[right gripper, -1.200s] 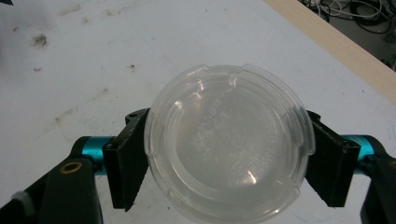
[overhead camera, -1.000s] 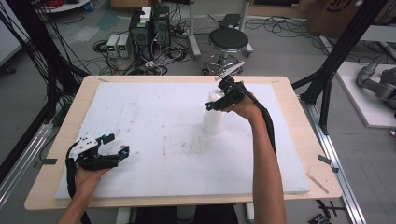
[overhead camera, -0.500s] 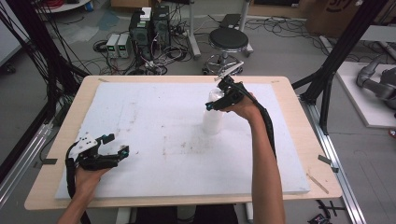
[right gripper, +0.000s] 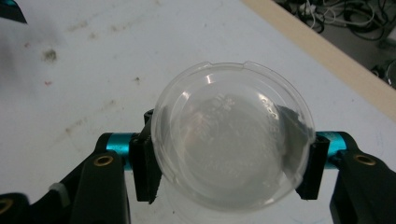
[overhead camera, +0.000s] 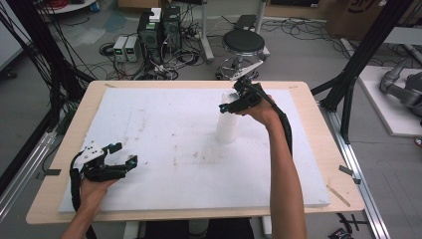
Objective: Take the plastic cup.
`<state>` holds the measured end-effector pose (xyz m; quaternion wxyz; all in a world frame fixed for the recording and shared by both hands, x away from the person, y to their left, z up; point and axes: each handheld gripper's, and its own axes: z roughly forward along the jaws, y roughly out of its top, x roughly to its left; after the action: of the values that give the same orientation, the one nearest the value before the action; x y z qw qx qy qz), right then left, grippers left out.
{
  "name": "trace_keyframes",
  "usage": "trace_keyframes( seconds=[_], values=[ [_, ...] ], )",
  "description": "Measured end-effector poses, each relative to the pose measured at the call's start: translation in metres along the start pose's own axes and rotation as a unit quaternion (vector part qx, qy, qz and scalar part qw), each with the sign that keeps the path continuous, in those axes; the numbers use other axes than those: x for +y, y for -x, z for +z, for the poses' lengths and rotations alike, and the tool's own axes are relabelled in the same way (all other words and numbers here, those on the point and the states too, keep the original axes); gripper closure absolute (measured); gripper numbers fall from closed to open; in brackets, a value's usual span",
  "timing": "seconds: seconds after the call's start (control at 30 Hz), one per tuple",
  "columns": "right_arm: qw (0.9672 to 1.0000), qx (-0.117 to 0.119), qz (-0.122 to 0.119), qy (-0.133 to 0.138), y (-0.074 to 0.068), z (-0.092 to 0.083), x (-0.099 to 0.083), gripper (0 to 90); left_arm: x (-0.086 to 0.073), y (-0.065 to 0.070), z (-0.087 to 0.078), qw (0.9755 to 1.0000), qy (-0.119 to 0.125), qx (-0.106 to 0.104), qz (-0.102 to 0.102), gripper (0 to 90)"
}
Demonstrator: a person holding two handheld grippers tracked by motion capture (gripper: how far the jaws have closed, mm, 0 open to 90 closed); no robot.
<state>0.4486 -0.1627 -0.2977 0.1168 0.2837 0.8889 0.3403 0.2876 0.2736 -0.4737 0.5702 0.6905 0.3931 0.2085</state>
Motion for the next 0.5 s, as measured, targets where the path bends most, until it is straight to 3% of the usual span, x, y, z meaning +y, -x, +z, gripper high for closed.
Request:
trace_keyframes(
  seconds=[0.23,0.33,0.5],
  values=[
    [0.9993,-0.011,0.004,0.035,-0.001,-0.025,0.014,41.8,0.000,0.000,0.000,1.0000,0.001,0.000,-0.001,13.8],
    [0.9982,-0.012,0.002,0.058,-0.003,-0.038,0.021,41.9,0.000,0.000,0.000,1.0000,0.001,0.000,-0.001,13.8],
    [0.9968,-0.026,-0.010,0.074,-0.007,-0.063,0.038,42.0,0.000,0.000,0.000,1.0000,0.000,0.000,0.001,13.8]
  ],
)
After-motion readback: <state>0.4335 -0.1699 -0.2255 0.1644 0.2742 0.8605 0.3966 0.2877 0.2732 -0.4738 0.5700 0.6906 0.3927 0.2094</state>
